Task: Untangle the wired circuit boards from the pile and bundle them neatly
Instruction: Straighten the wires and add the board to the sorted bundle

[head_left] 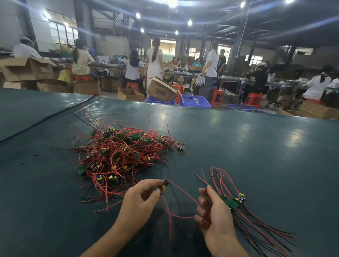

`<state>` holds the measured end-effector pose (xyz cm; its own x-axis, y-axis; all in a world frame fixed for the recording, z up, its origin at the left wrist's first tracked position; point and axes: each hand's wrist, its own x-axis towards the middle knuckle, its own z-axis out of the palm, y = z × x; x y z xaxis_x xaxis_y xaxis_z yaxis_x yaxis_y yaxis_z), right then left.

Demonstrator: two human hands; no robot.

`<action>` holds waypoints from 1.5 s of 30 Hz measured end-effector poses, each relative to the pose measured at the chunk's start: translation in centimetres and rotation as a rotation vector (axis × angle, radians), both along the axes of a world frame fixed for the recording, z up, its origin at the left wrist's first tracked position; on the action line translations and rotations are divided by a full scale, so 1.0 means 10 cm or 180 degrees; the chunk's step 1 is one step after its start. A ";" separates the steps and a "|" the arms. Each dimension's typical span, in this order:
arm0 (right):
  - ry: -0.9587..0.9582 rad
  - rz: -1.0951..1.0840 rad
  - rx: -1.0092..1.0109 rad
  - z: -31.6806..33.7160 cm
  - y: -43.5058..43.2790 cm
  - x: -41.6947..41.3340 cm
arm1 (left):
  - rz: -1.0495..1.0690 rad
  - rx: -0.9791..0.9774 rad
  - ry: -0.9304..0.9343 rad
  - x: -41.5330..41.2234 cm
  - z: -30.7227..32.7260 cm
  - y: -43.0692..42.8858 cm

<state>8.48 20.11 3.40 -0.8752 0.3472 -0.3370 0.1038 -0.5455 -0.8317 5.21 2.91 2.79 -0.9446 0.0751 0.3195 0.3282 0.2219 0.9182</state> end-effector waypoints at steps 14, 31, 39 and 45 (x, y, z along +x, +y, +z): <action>0.0511 0.0303 0.1669 -0.06 -0.16 0.06 | -0.0866 0.2336 -0.1805 -0.07 0.02 0.04; 0.0835 0.0189 0.2148 -0.08 -0.19 0.07 | -0.1082 0.1491 -0.1619 0.04 0.00 0.13; 0.1023 0.0205 0.2279 -0.03 -0.24 0.11 | -0.1055 0.1748 -0.1752 0.04 0.01 0.14; 0.1131 0.0512 0.2172 0.01 -0.25 0.15 | -0.1142 0.1402 -0.1578 0.07 0.00 0.15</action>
<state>9.93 17.60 3.52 -0.9476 0.2367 0.2147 -0.1969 0.0970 -0.9756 5.93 4.42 2.78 -0.9271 0.3691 -0.0651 -0.1637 -0.2427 0.9562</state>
